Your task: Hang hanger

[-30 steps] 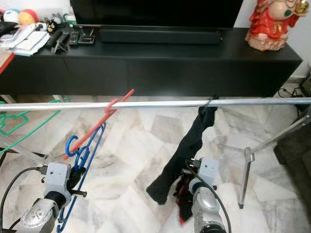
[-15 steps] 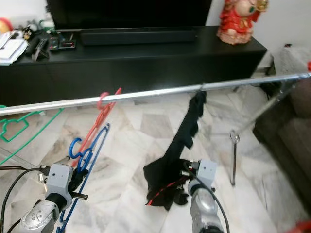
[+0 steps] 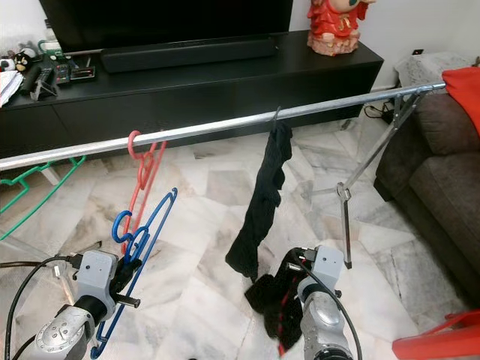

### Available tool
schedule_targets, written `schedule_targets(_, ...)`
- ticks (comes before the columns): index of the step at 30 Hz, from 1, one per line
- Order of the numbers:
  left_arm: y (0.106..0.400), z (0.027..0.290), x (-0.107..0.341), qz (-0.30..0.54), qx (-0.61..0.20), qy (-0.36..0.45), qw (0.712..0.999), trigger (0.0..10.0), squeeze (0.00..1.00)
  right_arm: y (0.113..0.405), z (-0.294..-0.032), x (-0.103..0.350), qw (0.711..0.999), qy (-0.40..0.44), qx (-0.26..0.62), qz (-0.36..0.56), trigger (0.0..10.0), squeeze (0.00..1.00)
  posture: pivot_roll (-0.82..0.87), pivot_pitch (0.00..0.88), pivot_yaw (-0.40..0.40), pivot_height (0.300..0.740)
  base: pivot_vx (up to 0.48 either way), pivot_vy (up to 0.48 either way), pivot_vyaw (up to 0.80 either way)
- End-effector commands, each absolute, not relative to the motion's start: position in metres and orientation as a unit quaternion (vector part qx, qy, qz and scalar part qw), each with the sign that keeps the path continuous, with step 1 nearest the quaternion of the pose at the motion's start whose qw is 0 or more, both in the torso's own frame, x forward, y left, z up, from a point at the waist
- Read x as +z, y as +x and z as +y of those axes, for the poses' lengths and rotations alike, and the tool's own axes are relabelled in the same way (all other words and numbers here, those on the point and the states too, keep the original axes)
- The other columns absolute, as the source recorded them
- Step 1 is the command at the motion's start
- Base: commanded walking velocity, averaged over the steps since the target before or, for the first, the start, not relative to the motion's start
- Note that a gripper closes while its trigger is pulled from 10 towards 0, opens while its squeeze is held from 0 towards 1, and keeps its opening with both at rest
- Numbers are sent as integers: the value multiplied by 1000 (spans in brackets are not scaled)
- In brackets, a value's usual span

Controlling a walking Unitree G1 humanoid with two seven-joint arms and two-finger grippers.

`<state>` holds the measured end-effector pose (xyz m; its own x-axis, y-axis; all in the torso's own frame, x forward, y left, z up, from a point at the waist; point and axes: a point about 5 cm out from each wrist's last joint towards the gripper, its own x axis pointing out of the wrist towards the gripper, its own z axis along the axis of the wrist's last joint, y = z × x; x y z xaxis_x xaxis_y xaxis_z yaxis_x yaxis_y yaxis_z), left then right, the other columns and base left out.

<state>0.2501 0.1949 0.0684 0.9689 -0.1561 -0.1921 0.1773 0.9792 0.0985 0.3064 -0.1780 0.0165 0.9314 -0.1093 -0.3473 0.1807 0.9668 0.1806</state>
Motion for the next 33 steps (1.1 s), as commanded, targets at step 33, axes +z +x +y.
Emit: schedule_targets(33, 249, 200, 72, 86, -75, 50, 992, 10000, 0, 311, -180, 22, 978, 108, -79, 158, 10000, 0, 74, 187, -37, 740, -271, 0, 0)
